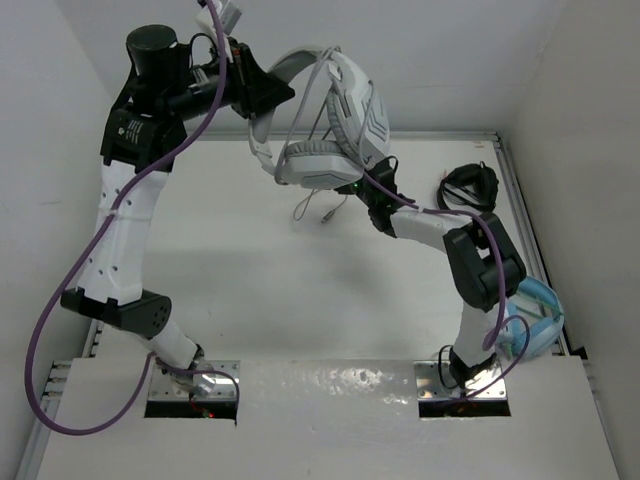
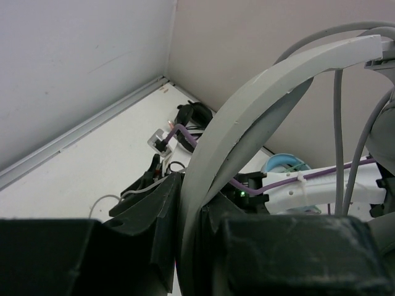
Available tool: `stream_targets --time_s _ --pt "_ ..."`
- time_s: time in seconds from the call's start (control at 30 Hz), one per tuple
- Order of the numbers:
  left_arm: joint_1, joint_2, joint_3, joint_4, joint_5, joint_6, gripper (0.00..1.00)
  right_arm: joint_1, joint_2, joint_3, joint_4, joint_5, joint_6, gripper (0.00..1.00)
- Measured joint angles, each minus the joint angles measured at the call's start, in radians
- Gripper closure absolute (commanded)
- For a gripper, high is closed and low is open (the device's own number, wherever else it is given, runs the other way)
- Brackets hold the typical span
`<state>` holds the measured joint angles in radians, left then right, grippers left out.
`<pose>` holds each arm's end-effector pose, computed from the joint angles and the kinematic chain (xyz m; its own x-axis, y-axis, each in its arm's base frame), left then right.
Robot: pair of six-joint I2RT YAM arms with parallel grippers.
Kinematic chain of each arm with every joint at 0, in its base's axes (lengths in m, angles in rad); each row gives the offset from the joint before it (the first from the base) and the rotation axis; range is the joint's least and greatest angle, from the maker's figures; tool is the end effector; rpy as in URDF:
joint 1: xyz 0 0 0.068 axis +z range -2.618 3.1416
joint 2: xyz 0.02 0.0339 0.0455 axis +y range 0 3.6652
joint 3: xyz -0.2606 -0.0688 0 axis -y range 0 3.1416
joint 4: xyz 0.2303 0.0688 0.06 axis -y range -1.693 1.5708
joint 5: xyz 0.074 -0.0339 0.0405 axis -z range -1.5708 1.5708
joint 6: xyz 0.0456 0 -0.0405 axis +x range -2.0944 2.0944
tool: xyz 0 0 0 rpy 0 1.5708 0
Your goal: Wrap the headphones
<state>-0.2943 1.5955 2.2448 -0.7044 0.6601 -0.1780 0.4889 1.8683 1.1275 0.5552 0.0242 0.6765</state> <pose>0.2632 -0.1090 0.5550 -0.1962 -0.0867 -0.9767 0.7929 0.5721 -0.2100 0.3752 0.1983 0.2294 -0.4078 0.4920 -0.7692 -0.2477 0.7512 0.6118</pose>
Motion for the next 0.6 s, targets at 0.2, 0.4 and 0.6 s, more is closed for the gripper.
stream_targets --time_s 0.2,0.4,0.6 --pt "0.001 0.022 0.026 0.014 0.008 -0.037 1.0 0.015 0.067 0.039 0.038 0.047 0.079 0.54" --pt "0.001 0.042 0.051 0.033 0.01 -0.069 1.0 0.046 0.173 0.11 0.101 0.081 0.164 0.95" --pt "0.003 0.048 0.064 0.019 -0.026 -0.075 1.0 0.103 0.201 0.118 0.094 0.116 0.18 1.0"
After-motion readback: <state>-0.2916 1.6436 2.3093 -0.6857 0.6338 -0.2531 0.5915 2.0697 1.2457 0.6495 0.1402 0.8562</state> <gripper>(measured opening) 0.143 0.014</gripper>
